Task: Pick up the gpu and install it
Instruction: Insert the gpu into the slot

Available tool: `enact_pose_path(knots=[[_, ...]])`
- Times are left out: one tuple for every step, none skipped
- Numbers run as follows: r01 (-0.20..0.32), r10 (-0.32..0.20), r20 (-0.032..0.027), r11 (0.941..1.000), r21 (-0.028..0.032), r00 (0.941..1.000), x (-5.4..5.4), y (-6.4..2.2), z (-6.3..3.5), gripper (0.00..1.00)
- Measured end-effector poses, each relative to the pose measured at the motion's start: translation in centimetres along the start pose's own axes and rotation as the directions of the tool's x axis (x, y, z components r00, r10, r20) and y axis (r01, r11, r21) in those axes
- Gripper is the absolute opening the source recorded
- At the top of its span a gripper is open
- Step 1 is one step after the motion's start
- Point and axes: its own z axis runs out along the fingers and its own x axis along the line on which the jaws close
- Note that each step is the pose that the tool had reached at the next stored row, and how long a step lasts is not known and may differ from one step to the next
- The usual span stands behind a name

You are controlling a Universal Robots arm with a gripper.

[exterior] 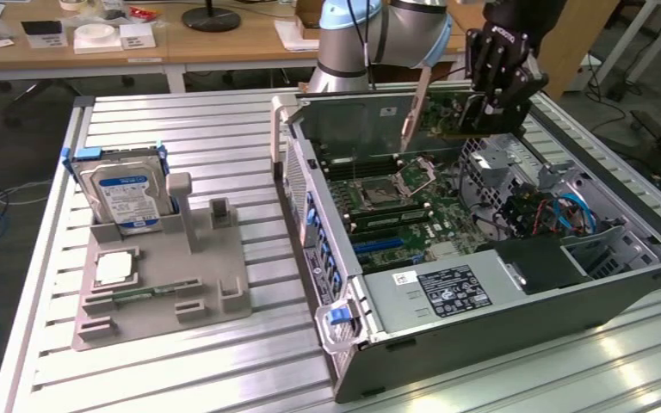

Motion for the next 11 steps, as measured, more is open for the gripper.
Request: enact_pose_path(knots=[[0.000,0.000,-0.0001,1.0000,0.0000,1.0000,0.00,0.00,0.02,0.28],[0.002,-0.002,0.0002,1.0000,0.0000,1.0000,-0.01,0.01,0.04,0.28],[0.004,-0.004,0.0001,1.0000,-0.0005,1.0000,-0.01,0.01,0.04,0.28],[0.005,-0.005,0.0003,1.0000,-0.0007,1.0000,0.00,0.01,0.05,0.28],[0.008,-0.008,0.0011,1.0000,-0.0007,1.0000,-0.01,0.02,0.08,0.28],[0.012,-0.012,0.0015,0.9999,-0.0006,0.9999,-0.02,0.01,0.12,0.28],[0.014,-0.014,0.0015,0.9999,-0.0009,0.9999,-0.01,0.01,0.14,0.28],[0.014,-0.014,0.0014,0.9999,-0.0009,0.9999,-0.01,0.01,0.16,0.28],[0.014,-0.014,0.0013,0.9999,-0.0010,0.9999,-0.01,0.01,0.16,0.28],[0.014,-0.014,0.0012,0.9999,-0.0010,0.9999,-0.01,0.01,0.17,0.28],[0.014,-0.014,0.0013,0.9999,-0.0010,0.9999,-0.01,0.01,0.17,0.28]])
